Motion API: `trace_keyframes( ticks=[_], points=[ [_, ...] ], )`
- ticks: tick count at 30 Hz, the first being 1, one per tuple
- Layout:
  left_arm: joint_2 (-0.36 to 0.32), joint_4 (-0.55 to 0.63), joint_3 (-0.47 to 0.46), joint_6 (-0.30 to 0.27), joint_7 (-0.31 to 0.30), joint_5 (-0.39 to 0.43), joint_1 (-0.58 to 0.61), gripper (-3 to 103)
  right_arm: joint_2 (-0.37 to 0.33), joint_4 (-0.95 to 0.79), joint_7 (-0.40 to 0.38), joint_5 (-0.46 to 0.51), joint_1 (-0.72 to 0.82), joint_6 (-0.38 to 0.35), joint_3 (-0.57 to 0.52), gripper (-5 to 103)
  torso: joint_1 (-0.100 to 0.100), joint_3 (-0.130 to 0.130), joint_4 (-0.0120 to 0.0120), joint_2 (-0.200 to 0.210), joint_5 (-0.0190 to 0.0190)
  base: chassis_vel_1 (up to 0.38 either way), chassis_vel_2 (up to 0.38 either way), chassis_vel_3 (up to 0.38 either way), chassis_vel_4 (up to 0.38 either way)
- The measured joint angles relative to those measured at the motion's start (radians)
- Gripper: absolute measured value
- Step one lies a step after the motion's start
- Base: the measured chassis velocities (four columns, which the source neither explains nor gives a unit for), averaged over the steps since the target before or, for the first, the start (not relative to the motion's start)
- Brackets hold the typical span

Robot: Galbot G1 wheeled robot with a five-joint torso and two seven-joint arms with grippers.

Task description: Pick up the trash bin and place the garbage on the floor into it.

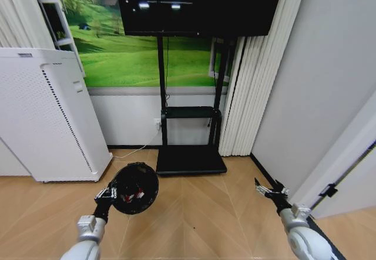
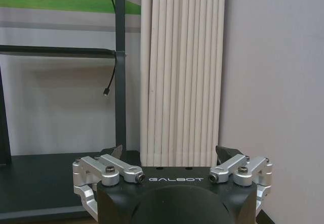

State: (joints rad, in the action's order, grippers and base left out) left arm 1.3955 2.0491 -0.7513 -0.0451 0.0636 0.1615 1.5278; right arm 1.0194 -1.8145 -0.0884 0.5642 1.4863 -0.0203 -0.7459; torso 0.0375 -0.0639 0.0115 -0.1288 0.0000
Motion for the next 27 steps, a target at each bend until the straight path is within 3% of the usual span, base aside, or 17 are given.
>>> trace_keyframes(
  ticks=[11,26,27],
  points=[
    [0.010,-0.007,0.024,-0.001,-0.001,-0.010,-0.006,6,-0.001,0.001,0.000,0.000,-0.001,0.001,0.001,100,0.000,0.000,0.0001,0.000,-0.0001,0.053,0.054,-0.054,-0.051],
    [0.021,-0.026,0.047,0.000,-0.002,-0.025,-0.022,6,-0.001,0.002,0.000,0.000,-0.002,0.002,0.003,100,0.000,0.000,-0.0002,0.000,0.0006,0.243,0.254,-0.248,-0.238],
    [0.021,-0.028,0.048,0.000,-0.002,-0.025,-0.024,6,-0.001,0.002,0.000,0.000,-0.002,0.002,0.002,100,0.000,0.000,0.0001,0.000,-0.0013,0.298,0.340,-0.357,-0.335]
  ],
)
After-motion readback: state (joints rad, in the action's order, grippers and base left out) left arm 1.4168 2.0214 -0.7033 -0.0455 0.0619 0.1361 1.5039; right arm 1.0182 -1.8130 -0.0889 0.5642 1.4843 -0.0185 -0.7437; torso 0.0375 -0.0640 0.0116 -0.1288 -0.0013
